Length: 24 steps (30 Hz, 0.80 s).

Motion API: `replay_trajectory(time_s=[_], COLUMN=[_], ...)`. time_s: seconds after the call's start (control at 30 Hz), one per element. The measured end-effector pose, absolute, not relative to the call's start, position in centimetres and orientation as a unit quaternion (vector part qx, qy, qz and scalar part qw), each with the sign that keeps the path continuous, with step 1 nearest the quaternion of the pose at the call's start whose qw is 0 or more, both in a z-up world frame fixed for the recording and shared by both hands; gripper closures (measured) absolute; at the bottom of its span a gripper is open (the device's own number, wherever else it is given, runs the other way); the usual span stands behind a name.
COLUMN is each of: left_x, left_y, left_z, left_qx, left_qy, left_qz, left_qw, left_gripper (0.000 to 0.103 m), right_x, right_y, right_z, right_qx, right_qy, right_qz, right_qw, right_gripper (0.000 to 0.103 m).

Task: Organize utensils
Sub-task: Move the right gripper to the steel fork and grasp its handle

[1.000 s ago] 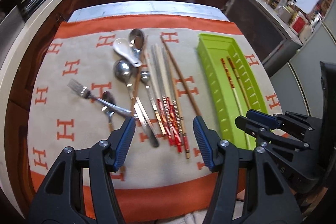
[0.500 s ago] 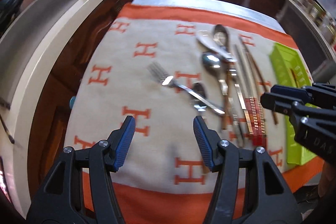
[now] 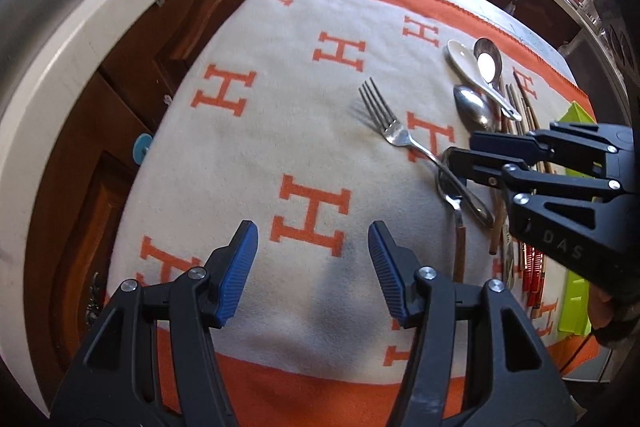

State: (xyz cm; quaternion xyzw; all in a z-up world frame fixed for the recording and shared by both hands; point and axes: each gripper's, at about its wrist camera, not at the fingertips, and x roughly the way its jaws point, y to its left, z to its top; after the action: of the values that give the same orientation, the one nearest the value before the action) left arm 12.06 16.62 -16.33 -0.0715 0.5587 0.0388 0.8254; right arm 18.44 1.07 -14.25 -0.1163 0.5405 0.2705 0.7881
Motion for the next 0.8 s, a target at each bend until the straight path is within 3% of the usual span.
replay_trajectory(time_s=[0.33,0.43,0.57,0.63,0.8], left_x=[12.6,12.7,12.8,12.8,12.8], left_y=[17.1,17.2,17.2,17.0,16.0], left_z=[-17.3,-17.4,-17.4,-17.3,-16.6], left_qx=[-0.080,-0.081,-0.081,-0.078,-0.071], left_qy=[0.570,0.572,0.574,0.574,0.572], left_qz=[0.039,0.040,0.037,0.034,0.026], left_qw=[0.816,0.815,0.814,0.814,0.817], left_gripper=[0.048,0.048,0.048,0.048,0.048], right_x=[18.5,18.6,18.3,18.3,18.8], right_y=[4.9,5.5,5.8,5.8,4.8], right_z=[-16.4,-17.3,-17.3,-17.4,-17.2], right_qx=[-0.194,-0.216,-0.232,-0.234,-0.181], right_qy=[0.523,0.521,0.513,0.513,0.535], right_qz=[0.324,0.323,0.327,0.323,0.310], right_qw=[0.764,0.760,0.759,0.760,0.765], right_gripper=[0.081,0.088,0.089,0.098,0.099])
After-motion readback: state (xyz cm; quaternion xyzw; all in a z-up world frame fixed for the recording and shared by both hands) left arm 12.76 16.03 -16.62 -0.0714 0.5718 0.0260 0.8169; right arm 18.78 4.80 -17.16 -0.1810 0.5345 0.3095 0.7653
